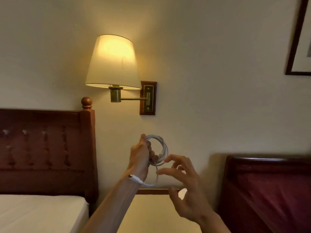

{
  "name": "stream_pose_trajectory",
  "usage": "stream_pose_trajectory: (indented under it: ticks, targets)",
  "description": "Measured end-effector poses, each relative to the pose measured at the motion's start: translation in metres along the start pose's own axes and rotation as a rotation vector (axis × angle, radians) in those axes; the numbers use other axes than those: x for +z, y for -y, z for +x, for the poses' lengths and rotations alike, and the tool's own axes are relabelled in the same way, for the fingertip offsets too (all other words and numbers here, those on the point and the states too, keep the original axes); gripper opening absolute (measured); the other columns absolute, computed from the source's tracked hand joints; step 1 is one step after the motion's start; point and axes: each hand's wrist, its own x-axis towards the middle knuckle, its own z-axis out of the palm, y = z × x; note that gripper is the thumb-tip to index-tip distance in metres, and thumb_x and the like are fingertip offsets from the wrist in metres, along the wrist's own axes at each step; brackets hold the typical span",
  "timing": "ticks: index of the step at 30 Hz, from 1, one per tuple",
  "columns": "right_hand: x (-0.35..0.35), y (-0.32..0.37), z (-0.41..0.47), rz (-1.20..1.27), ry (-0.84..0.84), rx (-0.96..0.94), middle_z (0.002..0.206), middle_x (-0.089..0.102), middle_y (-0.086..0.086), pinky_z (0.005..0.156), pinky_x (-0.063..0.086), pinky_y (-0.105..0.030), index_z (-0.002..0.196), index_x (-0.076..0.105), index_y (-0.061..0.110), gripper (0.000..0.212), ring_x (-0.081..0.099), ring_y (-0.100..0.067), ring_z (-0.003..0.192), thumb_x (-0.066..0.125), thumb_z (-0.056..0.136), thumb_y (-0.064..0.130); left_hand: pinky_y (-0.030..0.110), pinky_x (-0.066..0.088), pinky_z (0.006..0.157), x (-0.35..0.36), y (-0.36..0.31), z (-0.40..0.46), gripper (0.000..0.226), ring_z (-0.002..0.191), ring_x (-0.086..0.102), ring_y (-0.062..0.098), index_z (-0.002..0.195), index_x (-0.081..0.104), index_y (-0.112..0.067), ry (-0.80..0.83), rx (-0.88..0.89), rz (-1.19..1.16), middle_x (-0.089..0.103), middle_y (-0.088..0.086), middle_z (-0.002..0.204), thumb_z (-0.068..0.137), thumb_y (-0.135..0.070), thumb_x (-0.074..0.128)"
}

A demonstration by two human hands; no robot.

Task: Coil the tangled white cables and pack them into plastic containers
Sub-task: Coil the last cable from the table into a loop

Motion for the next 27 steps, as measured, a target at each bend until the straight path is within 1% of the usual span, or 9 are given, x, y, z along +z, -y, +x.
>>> stream_pose_trajectory:
  ticks: [4,8,11,13,16,18,21,24,27]
  targets:
    - [0.001,0.005,-0.004,0.017,0.136,-0.106,0.118,0.059,0.018,0.078,0.043,-0.018,0.101,0.073,0.030,0.015,0.051,-0.009,0.099,0.073,0.087,0.027,0.029,0.031,0.046,0.002,0.001,0.007,0.044,0.036,0.026,0.010,0.065,0.040,-0.017,-0.029,0.016,-0.058,0.024,-0.008,0.045,0.104,-0.036,0.035]
    - [0.006,0.002,-0.003,0.000,0.146,-0.009,0.111,0.061,0.018,0.074,0.049,-0.014,0.109,0.059,0.034,0.029,0.056,-0.001,0.092,0.073,0.083,0.036,0.028,0.031,0.045,0.000,0.008,0.010,0.044,0.036,0.026,0.010,0.065,0.037,-0.017,-0.030,0.008,-0.069,0.024,-0.007,0.047,0.105,-0.035,0.036]
    - [0.007,-0.004,0.001,-0.038,0.097,-0.046,0.106,0.062,0.016,0.073,0.049,-0.013,0.110,0.063,0.031,0.025,0.056,0.004,0.090,0.068,0.086,0.027,0.027,0.030,0.043,-0.001,0.009,0.012,0.044,0.036,0.025,0.010,0.065,0.036,-0.017,-0.019,0.009,-0.090,0.023,-0.007,0.047,0.105,-0.035,0.034]
    - [0.009,-0.006,0.004,0.071,0.029,-0.034,0.100,0.067,0.012,0.074,0.054,-0.022,0.103,0.070,0.024,0.018,0.062,-0.004,0.090,0.069,0.086,0.019,0.027,0.031,0.046,-0.001,0.008,0.011,0.043,0.039,0.026,0.010,0.066,0.037,-0.017,-0.008,0.015,-0.098,0.023,-0.006,0.050,0.105,-0.036,0.035]
    - [0.004,-0.001,0.013,0.448,-0.215,0.363,0.087,0.072,-0.002,0.079,0.058,-0.034,0.092,0.072,0.016,0.009,0.069,-0.019,0.084,0.069,0.083,0.017,0.029,0.032,0.054,-0.004,0.007,0.006,0.043,0.045,0.029,0.011,0.067,0.040,-0.019,0.038,0.032,-0.078,0.026,-0.004,0.054,0.104,-0.037,0.035]
    - [-0.002,-0.006,0.022,0.713,-0.333,0.662,0.084,0.072,-0.010,0.081,0.059,-0.038,0.101,0.067,0.009,0.017,0.071,-0.027,0.085,0.063,0.085,0.013,0.029,0.031,0.052,-0.007,0.004,0.003,0.043,0.046,0.027,0.011,0.067,0.040,-0.018,0.081,0.036,-0.113,0.024,-0.003,0.057,0.105,-0.038,0.034]
    - [-0.013,-0.024,0.032,0.978,-0.359,0.989,0.084,0.071,-0.017,0.074,0.060,-0.033,0.115,0.061,0.001,0.024,0.070,-0.029,0.084,0.058,0.091,0.004,0.030,0.030,0.053,-0.007,0.000,-0.002,0.043,0.049,0.023,0.012,0.067,0.039,-0.018,0.152,0.024,-0.188,0.021,-0.002,0.059,0.104,-0.038,0.034]
    - [-0.016,-0.035,0.036,0.914,-0.231,1.101,0.090,0.071,-0.021,0.071,0.060,-0.033,0.110,0.067,-0.002,0.021,0.071,-0.030,0.085,0.057,0.092,0.004,0.029,0.029,0.052,-0.003,-0.005,-0.008,0.043,0.049,0.023,0.012,0.066,0.040,-0.018,0.228,0.025,-0.197,0.022,-0.003,0.057,0.104,-0.037,0.035]
    - [-0.021,-0.034,0.043,0.809,-0.071,1.069,0.096,0.072,-0.023,0.072,0.059,-0.032,0.104,0.072,0.000,0.021,0.071,-0.030,0.088,0.054,0.094,0.004,0.028,0.028,0.052,0.000,-0.007,-0.012,0.044,0.050,0.022,0.012,0.065,0.041,-0.017,0.264,0.021,-0.183,0.022,-0.003,0.057,0.104,-0.037,0.035]
